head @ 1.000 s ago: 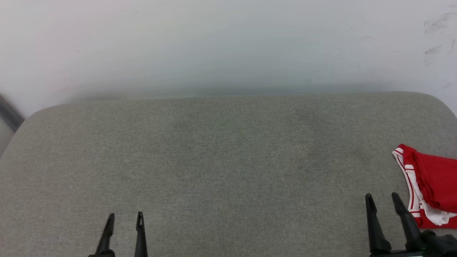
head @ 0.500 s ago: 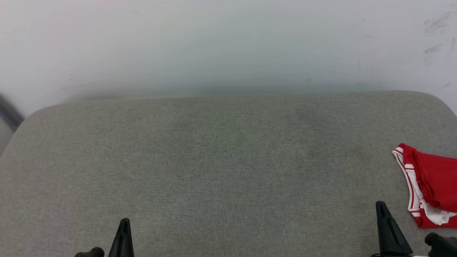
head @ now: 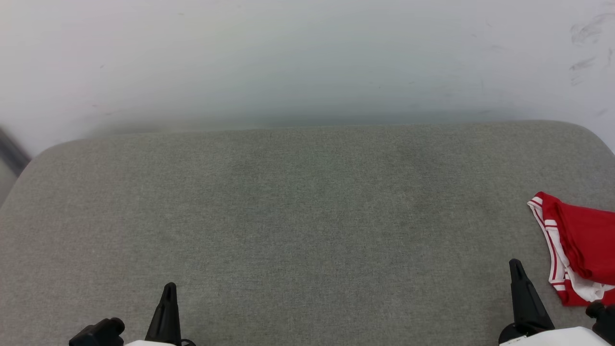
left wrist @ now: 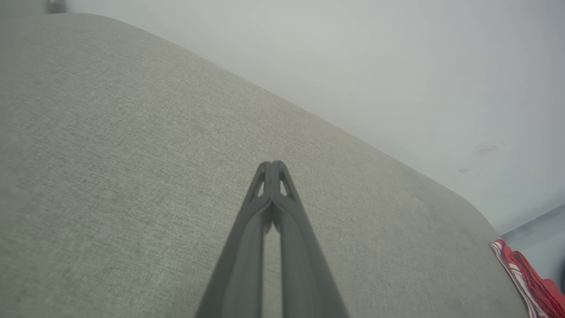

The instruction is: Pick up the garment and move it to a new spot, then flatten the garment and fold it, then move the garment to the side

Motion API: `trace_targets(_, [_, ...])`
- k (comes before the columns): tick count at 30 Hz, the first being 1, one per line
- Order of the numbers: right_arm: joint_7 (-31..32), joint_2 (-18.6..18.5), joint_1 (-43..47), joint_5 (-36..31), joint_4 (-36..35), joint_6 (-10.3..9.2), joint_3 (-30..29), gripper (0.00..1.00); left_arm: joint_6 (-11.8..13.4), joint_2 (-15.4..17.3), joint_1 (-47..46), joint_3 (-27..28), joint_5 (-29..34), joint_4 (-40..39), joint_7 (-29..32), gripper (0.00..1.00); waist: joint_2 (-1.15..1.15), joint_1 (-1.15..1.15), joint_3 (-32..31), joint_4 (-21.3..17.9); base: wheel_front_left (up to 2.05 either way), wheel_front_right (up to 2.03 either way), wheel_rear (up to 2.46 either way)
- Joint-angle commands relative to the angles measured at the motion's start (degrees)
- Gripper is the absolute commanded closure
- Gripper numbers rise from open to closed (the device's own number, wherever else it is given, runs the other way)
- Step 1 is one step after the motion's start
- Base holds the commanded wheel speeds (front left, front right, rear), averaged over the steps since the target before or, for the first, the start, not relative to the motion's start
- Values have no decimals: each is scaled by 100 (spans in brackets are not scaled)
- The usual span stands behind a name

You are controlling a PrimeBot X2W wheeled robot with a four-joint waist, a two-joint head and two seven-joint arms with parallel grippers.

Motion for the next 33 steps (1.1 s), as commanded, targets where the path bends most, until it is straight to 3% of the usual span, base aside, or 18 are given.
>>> trace_targets(1, [43,-63,-190,263,-26,-1,-9,100,-50,33,-176,25,-273,-25,45,100,0,0,3,-1,0,0,0])
trace_targets(33, [590,-104,-661,2600,315,-1,-78,100,-358,89,-762,184,-2783,427,574,100,0,0,51,-23,0,0,0])
